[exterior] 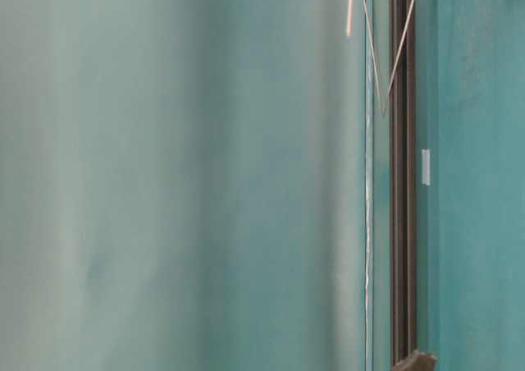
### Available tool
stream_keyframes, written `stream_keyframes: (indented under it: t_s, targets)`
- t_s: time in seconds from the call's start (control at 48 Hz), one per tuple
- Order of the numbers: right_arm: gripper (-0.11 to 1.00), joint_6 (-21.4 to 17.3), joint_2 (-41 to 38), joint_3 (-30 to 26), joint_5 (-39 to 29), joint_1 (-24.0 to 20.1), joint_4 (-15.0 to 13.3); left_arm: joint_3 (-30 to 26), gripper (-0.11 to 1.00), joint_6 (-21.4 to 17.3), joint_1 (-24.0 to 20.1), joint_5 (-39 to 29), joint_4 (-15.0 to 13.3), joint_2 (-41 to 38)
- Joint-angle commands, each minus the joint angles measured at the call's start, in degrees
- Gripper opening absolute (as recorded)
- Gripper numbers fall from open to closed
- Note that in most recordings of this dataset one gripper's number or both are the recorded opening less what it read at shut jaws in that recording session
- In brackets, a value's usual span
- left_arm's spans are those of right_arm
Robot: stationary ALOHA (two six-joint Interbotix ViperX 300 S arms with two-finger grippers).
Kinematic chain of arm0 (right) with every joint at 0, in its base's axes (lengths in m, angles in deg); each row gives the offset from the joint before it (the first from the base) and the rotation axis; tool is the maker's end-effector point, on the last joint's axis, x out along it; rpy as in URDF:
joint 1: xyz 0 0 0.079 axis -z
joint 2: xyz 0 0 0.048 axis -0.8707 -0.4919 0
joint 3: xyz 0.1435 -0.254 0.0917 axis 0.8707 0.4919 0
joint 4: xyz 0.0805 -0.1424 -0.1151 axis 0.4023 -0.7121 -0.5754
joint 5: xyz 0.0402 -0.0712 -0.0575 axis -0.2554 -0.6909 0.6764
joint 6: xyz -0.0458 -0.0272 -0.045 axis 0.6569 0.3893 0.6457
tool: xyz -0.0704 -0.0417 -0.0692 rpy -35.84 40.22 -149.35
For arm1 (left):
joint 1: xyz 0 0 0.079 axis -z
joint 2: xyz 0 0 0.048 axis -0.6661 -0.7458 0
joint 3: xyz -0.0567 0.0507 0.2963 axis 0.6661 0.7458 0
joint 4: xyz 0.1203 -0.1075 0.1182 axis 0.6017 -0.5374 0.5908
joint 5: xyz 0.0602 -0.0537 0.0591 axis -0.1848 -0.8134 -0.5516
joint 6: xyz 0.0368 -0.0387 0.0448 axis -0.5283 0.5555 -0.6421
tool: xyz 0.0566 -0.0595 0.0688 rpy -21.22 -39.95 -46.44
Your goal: Insert the wire through the hole in the metal fitting.
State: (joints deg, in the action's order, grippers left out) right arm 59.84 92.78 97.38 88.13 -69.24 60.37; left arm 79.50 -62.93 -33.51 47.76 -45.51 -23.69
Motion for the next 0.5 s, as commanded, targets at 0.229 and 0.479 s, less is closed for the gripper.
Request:
stream_keyframes:
  t_s: [0.229, 0.479]
  targets:
    - [0.00, 0.09, 0.44, -0.18, 2.99, -4.57, 0.53, -0.44, 0.86, 2.11, 2.99, 2.37, -0.70, 0.44]
    - [0.00, 0.26, -3.60, 0.18, 8.00, -6.77, 4.13, -1.14, 0.86, 3.34, 5.27, 2.37, -1.41, 0.35]
